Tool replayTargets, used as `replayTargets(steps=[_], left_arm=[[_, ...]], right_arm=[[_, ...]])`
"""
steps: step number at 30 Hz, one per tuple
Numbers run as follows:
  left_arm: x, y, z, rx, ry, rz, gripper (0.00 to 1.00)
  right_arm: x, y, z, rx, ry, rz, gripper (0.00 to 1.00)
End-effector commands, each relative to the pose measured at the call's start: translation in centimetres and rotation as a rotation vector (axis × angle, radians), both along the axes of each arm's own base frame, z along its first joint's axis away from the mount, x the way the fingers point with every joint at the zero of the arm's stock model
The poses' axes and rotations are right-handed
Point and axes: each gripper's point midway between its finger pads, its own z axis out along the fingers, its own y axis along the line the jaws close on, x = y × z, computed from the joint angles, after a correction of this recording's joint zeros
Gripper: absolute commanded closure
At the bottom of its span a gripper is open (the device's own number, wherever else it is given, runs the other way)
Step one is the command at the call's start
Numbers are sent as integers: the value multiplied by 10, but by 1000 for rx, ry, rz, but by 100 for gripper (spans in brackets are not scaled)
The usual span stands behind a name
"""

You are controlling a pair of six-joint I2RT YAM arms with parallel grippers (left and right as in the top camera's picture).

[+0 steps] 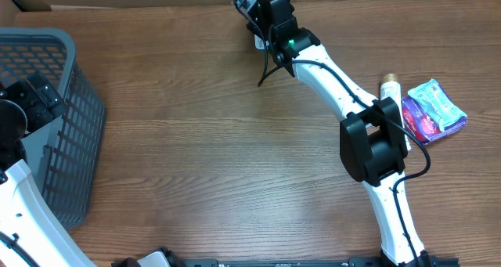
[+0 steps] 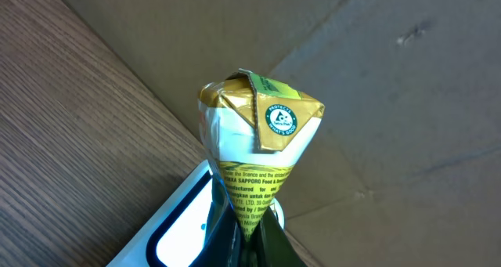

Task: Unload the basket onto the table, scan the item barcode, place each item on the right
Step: 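Hold the tea pouch in front of the scanner window, then carry the tea pouch right and drop it on the other items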

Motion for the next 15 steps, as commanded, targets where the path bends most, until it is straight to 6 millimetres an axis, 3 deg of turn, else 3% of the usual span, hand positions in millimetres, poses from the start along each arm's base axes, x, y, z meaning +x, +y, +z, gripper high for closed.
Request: replayTargets(steps=[1,9,15], left_arm=[[0,2,3,2,-10,12,1],[1,2,3,2,-10,12,0],[1,2,3,2,-10,12,0]], right_arm=[[1,2,48,24,-90,12,96],[-11,4,50,15,-33,55,96],[-38,-2,91,57,5,79,96]])
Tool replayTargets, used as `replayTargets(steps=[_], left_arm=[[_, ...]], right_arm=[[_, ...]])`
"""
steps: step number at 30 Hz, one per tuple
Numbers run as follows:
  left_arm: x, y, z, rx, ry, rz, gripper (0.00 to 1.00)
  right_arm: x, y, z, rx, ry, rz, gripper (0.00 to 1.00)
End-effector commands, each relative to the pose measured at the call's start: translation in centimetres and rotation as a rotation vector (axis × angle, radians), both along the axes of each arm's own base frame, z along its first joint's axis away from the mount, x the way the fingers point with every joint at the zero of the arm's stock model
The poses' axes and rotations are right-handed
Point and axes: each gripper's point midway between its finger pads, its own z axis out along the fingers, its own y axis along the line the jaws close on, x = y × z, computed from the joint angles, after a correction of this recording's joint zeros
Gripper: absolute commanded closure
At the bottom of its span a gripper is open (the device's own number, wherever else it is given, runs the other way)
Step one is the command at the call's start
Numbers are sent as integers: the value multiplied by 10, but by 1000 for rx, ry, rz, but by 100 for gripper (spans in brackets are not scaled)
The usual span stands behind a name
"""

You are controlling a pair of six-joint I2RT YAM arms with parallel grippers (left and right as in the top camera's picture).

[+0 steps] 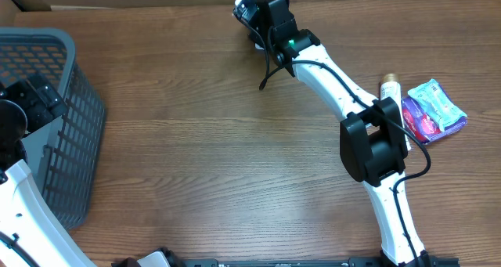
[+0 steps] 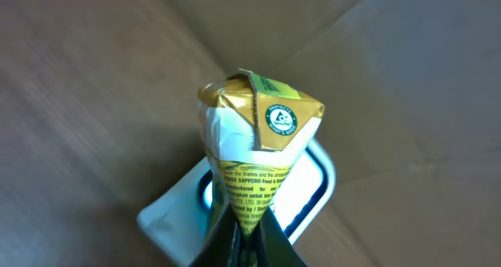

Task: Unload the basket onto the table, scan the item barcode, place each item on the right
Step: 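Carry the tea pouch right and drop it on the other items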

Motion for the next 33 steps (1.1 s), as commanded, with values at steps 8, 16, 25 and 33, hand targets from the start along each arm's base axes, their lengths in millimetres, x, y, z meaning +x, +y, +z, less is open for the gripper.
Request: replayTargets(steps=[8,16,25,33], left_arm=[[0,2,2,2,-9,12,1],[1,2,2,2,-9,12,0],[1,2,2,2,-9,12,0],[1,2,2,2,-9,12,0]], right_arm=[[-86,-12,184,459,83,-82,96],[-172,-64,194,645,430,-351,96],[-216,-210,134,513,685,-812,96],[-208,-311,55,735,793,-1156,96]])
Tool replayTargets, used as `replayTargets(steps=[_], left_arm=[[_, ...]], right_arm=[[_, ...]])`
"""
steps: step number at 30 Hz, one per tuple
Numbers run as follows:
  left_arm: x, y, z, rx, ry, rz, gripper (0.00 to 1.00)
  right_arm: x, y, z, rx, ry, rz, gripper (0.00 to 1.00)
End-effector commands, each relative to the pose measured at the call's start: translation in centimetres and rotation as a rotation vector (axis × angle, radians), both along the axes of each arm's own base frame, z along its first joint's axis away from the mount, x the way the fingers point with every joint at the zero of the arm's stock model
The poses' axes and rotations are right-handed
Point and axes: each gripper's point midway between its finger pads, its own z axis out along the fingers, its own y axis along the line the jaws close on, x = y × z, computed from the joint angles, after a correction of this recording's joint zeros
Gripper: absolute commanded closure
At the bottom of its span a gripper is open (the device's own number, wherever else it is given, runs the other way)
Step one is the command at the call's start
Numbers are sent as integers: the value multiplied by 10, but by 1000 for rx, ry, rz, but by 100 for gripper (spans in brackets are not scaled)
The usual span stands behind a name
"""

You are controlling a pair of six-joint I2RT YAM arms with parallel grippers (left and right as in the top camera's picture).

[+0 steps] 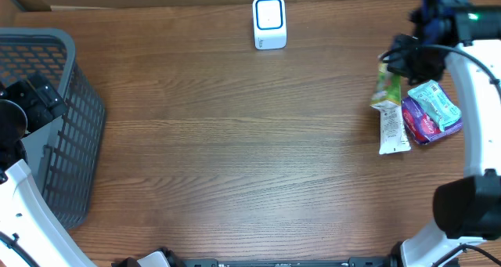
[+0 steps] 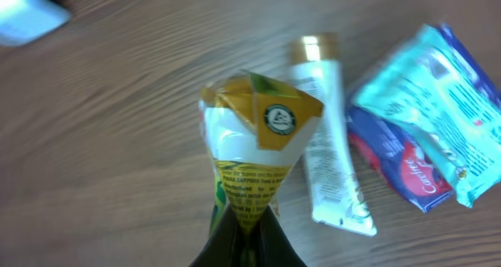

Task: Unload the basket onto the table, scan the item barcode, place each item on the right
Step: 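Carry the tea pouch right and drop it on the other items, then release the pouch and pull the right gripper back down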

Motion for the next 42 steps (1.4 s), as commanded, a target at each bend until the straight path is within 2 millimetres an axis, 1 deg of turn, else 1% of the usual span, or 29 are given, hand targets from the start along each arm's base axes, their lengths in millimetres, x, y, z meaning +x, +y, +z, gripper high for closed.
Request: replayTargets(steps=[1,3,5,9,10,11,12,14,15,16,19,21,23,27,28,30,31,32,33,36,37,38,39,42], left_arm=[[1,2,2,2,-9,12,0],[1,2,2,2,-9,12,0],[1,2,2,2,-9,12,0],[1,2,2,2,-9,12,0],[1,2,2,2,-9,12,0],[1,2,2,2,-9,12,0],[1,2,2,2,-9,12,0],[1,2,2,2,-9,12,0],[1,2,2,2,-9,12,0],[1,2,2,2,-9,12,0],[1,2,2,2,-9,12,0],[1,2,2,2,-9,12,0],[1,2,2,2,-9,12,0],[1,2,2,2,-9,12,0],[1,2,2,2,-9,12,0],[1,2,2,2,-9,12,0],[1,2,2,2,-9,12,0],[1,2,2,2,-9,12,0],[1,2,2,2,-9,12,0],[1,2,2,2,-9,12,0],[1,2,2,2,-9,12,1],[1,2,2,2,-9,12,0],[1,2,2,2,-9,12,0],[1,2,2,2,-9,12,0]], right_arm=[[-5,-31,-21,120,12,-147,96],[-6,-53,-40,143,14,-216,96],[-6,-74,-54,165,2,-288,96],[-5,-92,-61,223,-31,-333,96],[-5,-95,-61,222,-32,-341,91],[-6,-97,-61,222,-32,-346,80],[-7,-98,-61,223,-30,-349,67],[-9,-97,-62,225,-21,-350,35],[-10,-97,-62,226,-16,-350,25],[-11,-96,-62,228,-10,-350,21],[-12,-90,-54,257,-13,-330,20],[-11,-87,-40,270,-34,-318,20],[-8,-79,-20,293,-82,-267,20],[-10,-50,34,341,-216,-114,20],[-13,-38,50,351,-257,-55,20],[-21,-17,75,356,-319,44,19],[-29,-4,89,346,-349,98,19],[-35,4,97,337,-366,132,19],[-44,16,107,328,-386,174,18],[-73,45,130,305,-430,297,14],[-83,53,136,302,-441,318,10],[-94,60,143,303,-451,339,0],[-105,66,149,303,-462,357,0],[-124,71,164,293,-510,379,0]])
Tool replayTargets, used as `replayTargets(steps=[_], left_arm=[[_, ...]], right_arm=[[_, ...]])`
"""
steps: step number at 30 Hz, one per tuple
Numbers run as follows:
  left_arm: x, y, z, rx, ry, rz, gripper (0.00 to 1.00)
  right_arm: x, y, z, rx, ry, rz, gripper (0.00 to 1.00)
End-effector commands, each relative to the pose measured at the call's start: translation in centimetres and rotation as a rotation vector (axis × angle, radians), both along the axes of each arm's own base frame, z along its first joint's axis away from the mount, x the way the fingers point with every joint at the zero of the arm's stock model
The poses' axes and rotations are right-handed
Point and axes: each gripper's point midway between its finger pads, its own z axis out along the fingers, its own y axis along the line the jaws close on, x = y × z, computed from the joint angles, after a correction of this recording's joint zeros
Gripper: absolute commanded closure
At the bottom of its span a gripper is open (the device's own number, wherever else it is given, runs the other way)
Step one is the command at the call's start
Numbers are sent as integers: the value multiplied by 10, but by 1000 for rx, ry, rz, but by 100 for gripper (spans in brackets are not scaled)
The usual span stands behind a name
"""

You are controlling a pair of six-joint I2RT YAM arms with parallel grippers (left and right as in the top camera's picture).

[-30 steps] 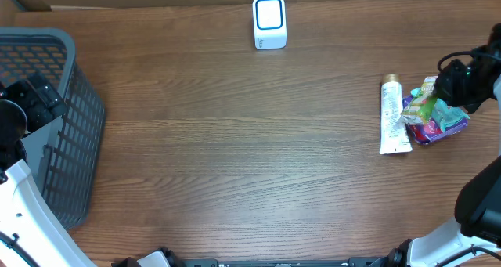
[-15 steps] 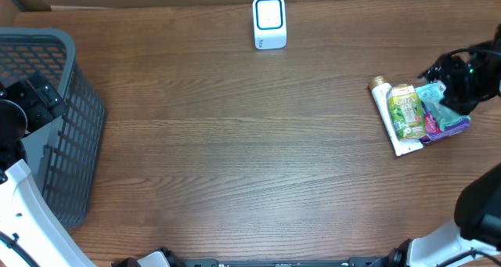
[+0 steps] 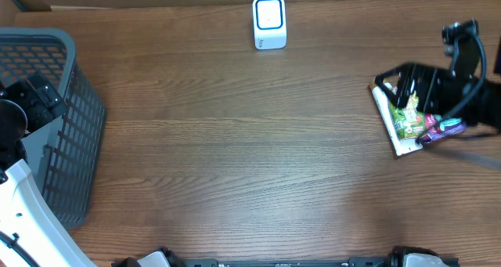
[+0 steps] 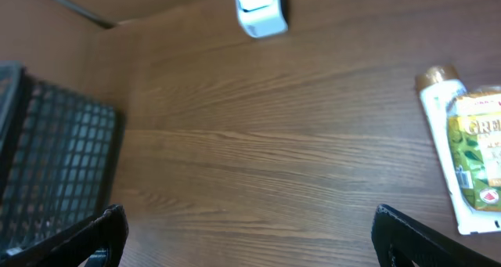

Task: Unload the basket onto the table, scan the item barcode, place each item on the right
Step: 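Release the pouch and pull the right gripper back down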

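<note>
The white barcode scanner [image 3: 269, 22] stands at the table's far edge, and shows in the right wrist view as the scanner [image 4: 258, 5]. The item, a green and gold carton [image 3: 407, 115], lies flat on a white tube [image 3: 385, 109] at the right. The wrist view shows the carton [image 4: 479, 164] on its right side. My right gripper [image 3: 415, 87] hovers over that pile, open wide [image 4: 250, 239], with nothing between its fingers. My left gripper [image 3: 33, 101] is above the basket; its jaws cannot be made out.
A grey mesh basket [image 3: 74, 118] fills the left side, also the basket [image 4: 55, 149] in the wrist view. Purple and teal packets [image 3: 442, 127] lie beside the carton and tube. A cardboard wall runs along the far edge.
My right gripper held the carton above the tube and packets. Now it is open, and the carton lies flat on the tube. The wrist camera faces across the table toward the scanner.
My right gripper held the carton right at the scanner at the far edge, and still did half a second later. Then it had the carton over the pile at the right. Now the carton lies there and the gripper is open. The left arm stayed still.
</note>
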Motion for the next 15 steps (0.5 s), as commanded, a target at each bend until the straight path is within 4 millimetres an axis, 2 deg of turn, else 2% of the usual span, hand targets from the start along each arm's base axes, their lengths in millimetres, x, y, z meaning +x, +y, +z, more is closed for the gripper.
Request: replayTargets(steps=[1,6,15], left_arm=[[1,2,2,2,-9,12,0],[1,2,2,2,-9,12,1],[1,2,2,2,-9,12,0]], right_arm=[[-16,5,22,-19,-95,31,0],[-30,6,35,-25,-146,31,0],[-35,10,33,-5,-129,50,0]])
